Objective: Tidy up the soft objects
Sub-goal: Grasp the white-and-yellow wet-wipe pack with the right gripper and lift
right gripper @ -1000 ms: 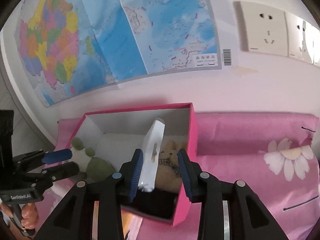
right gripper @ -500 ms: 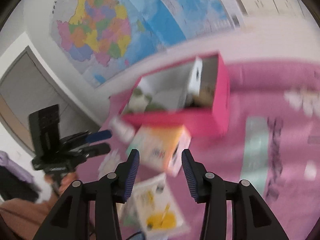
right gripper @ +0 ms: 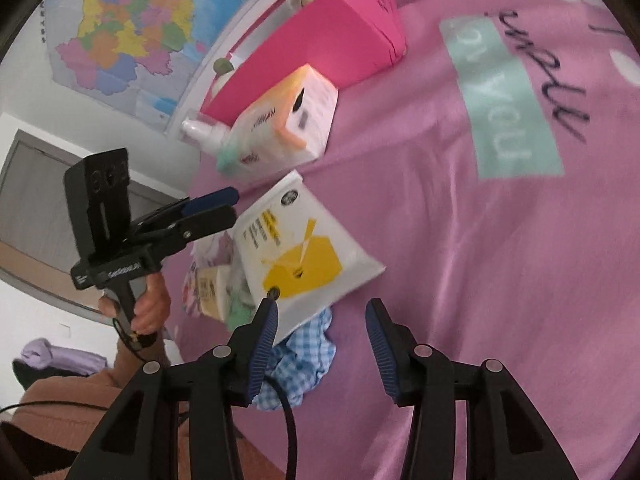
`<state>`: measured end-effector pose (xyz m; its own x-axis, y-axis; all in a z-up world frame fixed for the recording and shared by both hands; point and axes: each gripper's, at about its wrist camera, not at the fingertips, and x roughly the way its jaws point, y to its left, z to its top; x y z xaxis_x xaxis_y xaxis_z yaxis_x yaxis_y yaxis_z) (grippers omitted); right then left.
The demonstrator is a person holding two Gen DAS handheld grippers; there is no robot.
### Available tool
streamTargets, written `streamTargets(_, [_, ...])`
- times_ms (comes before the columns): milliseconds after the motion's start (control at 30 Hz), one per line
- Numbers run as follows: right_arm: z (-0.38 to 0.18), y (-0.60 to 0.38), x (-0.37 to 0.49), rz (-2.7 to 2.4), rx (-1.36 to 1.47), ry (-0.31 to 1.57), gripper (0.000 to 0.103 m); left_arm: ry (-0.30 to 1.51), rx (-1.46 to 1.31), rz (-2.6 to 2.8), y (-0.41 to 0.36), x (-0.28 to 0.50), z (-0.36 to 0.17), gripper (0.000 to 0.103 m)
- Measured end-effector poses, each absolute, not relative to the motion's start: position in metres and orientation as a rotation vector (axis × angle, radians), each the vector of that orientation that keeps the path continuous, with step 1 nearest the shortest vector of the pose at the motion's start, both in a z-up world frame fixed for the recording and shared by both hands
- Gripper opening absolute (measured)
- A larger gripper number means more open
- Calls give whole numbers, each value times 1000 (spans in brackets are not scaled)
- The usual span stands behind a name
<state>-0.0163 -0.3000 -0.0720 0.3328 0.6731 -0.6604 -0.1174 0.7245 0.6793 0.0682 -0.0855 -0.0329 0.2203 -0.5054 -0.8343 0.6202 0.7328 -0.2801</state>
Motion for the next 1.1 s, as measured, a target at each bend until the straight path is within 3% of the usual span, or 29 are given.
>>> streamTargets(267, [-77, -289, -13, 574, 623, 1077, 48, 1194, 118, -835, -97, 73, -50, 58])
streamTargets(433, [-72, -283, -13, 532, 553, 1043, 34, 1209, 114, -873, -105, 70, -52, 58])
streamTargets(667, [-58, -285, -15, 462, 467, 968, 25, 1208, 59, -885, -101, 69, -50, 58])
streamTargets(1100, [-24, -281, -12, 458, 350, 876, 19, 1105, 47, -854, -91, 56, -16, 58])
